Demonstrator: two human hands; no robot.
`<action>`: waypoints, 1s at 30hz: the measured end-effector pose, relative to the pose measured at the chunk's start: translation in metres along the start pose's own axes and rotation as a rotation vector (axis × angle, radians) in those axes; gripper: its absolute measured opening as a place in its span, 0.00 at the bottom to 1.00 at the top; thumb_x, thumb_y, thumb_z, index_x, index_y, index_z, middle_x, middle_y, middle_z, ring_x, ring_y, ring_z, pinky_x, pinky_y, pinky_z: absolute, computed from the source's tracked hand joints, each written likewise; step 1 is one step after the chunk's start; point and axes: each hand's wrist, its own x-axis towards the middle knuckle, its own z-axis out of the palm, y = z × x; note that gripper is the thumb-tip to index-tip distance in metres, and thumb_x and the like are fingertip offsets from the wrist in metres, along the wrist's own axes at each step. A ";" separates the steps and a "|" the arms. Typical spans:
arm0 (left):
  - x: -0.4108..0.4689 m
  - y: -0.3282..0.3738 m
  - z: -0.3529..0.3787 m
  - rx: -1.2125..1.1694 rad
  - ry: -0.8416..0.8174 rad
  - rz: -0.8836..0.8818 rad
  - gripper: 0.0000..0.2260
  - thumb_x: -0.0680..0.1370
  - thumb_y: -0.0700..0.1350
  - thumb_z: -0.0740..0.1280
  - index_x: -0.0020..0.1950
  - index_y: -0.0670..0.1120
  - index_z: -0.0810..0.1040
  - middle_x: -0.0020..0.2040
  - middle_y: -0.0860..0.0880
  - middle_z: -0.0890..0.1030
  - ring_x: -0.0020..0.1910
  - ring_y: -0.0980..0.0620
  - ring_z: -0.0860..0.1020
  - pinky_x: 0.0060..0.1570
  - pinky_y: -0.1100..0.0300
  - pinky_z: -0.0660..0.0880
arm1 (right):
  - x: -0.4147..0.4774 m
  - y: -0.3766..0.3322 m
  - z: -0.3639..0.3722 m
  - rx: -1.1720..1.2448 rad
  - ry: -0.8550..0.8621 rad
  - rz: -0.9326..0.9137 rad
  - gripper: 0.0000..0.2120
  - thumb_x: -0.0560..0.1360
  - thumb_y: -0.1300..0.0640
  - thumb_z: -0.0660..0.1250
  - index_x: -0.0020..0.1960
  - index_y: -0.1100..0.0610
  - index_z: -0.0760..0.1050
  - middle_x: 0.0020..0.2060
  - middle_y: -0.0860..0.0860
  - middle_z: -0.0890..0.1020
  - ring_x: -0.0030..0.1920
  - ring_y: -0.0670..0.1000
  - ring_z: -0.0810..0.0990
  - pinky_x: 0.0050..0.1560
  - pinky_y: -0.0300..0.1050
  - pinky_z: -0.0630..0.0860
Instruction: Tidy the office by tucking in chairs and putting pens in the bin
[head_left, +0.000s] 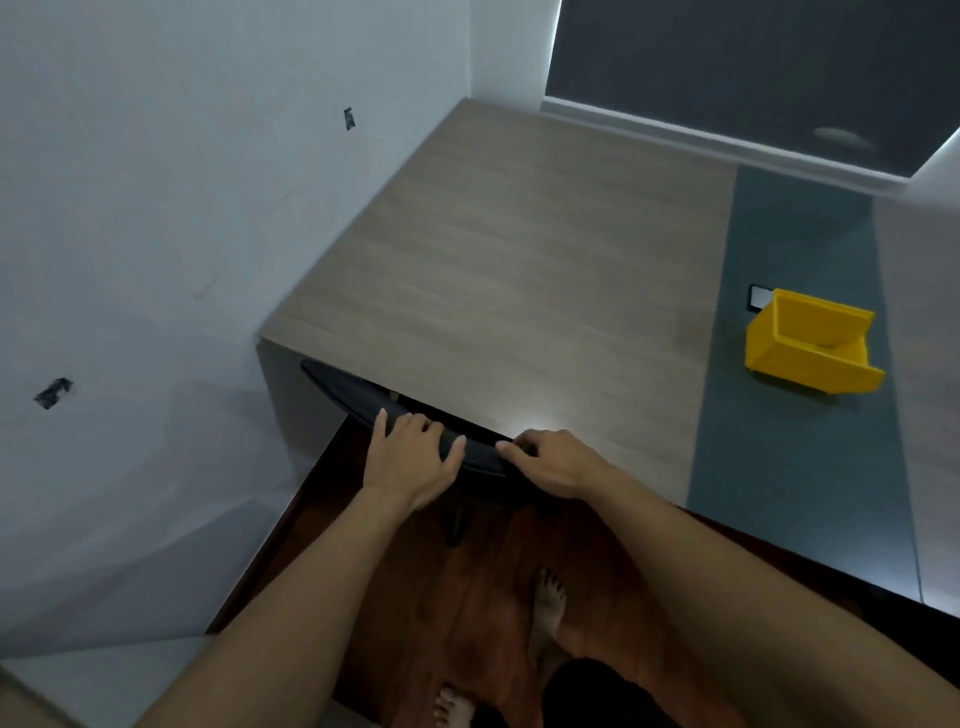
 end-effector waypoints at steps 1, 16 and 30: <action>-0.003 0.009 -0.003 -0.026 0.004 0.017 0.35 0.83 0.69 0.45 0.72 0.50 0.81 0.71 0.47 0.81 0.74 0.45 0.76 0.85 0.38 0.55 | -0.008 0.010 -0.004 0.019 0.027 0.008 0.40 0.76 0.21 0.51 0.71 0.48 0.78 0.66 0.52 0.83 0.63 0.55 0.82 0.66 0.55 0.80; -0.026 0.191 -0.013 -0.182 -0.016 0.349 0.30 0.86 0.65 0.55 0.80 0.47 0.73 0.78 0.47 0.76 0.77 0.46 0.73 0.83 0.43 0.64 | -0.143 0.202 -0.034 0.162 0.291 0.249 0.34 0.86 0.35 0.55 0.83 0.56 0.64 0.83 0.55 0.65 0.84 0.58 0.60 0.82 0.60 0.62; -0.005 0.394 0.077 -0.178 -0.237 0.315 0.34 0.86 0.66 0.54 0.87 0.47 0.62 0.88 0.46 0.58 0.88 0.45 0.56 0.85 0.43 0.60 | -0.191 0.453 -0.043 0.225 0.235 0.411 0.38 0.85 0.34 0.55 0.86 0.57 0.57 0.86 0.58 0.57 0.86 0.61 0.55 0.83 0.65 0.59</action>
